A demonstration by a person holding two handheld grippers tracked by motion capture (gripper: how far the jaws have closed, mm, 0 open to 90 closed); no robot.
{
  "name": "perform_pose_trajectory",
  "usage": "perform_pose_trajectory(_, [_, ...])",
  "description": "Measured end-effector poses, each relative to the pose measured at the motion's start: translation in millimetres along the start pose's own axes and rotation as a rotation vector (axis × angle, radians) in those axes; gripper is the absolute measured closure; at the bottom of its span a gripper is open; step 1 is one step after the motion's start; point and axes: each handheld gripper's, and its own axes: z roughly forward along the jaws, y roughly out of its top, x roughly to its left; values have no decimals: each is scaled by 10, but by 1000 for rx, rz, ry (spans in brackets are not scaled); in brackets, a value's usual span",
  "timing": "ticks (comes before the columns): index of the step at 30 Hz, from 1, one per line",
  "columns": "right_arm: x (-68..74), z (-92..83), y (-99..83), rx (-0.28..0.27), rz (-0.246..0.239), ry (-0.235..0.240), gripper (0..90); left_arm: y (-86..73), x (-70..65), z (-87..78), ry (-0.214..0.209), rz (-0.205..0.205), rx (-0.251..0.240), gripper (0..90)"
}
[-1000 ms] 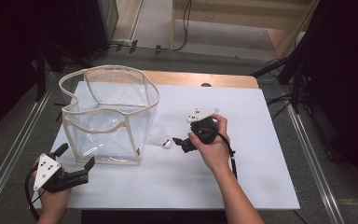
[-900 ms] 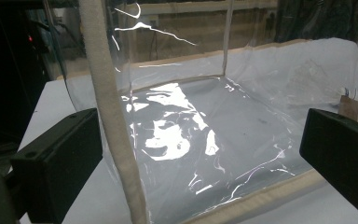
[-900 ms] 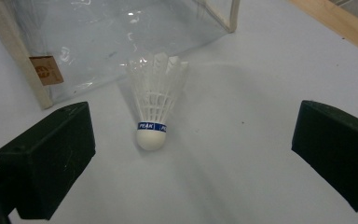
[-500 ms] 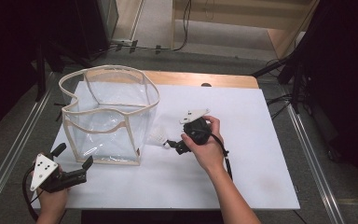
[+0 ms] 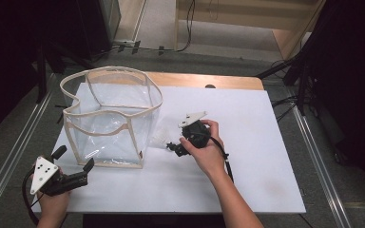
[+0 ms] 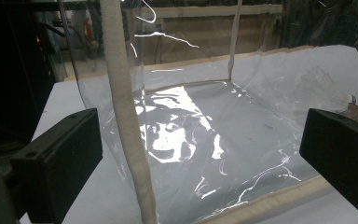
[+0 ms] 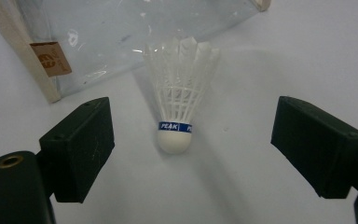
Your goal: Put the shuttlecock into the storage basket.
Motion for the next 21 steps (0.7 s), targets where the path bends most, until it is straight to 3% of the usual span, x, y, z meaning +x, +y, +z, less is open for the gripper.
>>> perform_pose_trajectory(7, [3, 78, 5, 34, 33, 15, 140, 0, 5, -1, 1, -6, -5, 0])
perform_pose_trajectory(17, [32, 196, -1, 73, 52, 13, 254, 0, 4, -2, 0, -5, -7, 0])
perform_pose_trajectory(21, [49, 238, -8, 85, 64, 12, 342, 0, 5, -2, -1, -5, -8, 0])
